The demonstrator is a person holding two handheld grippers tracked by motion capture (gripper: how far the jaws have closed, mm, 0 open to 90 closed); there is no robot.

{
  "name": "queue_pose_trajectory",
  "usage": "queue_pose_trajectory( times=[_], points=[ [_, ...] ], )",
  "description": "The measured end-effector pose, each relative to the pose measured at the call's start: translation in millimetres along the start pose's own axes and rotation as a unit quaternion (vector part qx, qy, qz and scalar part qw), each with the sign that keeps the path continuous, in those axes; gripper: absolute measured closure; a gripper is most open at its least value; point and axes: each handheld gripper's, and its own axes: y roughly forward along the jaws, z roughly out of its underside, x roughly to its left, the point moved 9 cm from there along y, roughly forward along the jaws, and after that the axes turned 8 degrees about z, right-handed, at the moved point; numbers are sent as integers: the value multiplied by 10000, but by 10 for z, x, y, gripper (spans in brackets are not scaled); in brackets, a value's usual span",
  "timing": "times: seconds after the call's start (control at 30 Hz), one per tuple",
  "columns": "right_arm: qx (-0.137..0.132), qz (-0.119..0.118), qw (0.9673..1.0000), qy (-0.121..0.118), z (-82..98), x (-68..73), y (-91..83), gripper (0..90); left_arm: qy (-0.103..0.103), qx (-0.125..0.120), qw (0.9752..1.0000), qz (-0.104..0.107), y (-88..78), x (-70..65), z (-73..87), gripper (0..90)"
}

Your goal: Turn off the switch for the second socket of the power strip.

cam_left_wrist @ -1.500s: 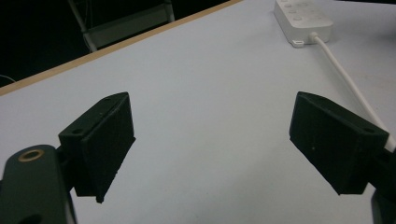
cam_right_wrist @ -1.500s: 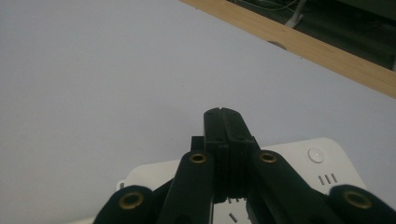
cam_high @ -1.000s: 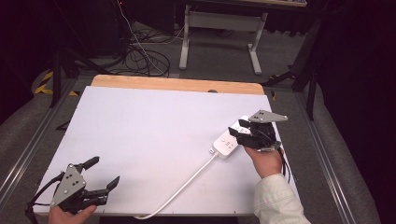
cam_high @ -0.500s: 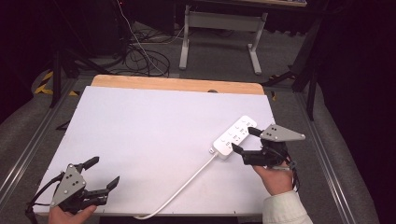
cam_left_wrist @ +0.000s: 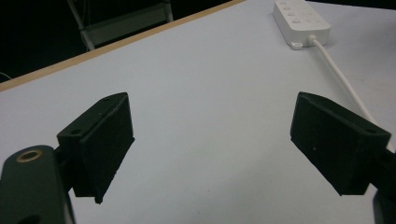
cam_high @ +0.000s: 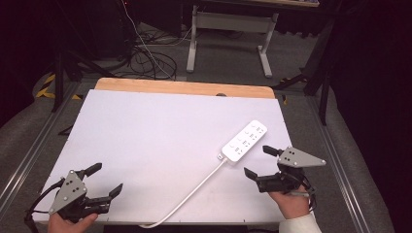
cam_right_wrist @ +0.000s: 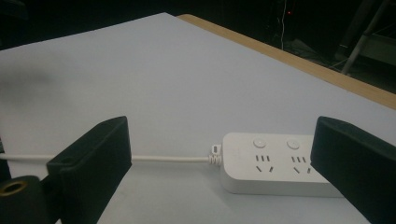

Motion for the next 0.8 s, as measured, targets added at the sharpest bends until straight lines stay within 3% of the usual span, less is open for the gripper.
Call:
queue_pose_trajectory(
  times=[0.13, 0.27, 0.5, 0.8],
  points=[
    [-113, -160, 9998, 94, 68, 61, -37, 37, -157, -9, 9998, 127, -6, -14, -7, 137],
    [-146, -382, 9990, 200, 163, 107, -39, 28, -71, -19, 9999, 96, -13, -16, -8, 138],
    [-220, -516, 9983, 140, 349, 182, -32, 15, 46, -41, 9999, 110, -9, -31, -14, 137],
    [209, -669, 9969, 352, 607, 201, 26, 14, 45, 5, 9999, 94, -1, -45, -2, 137]
  ],
)
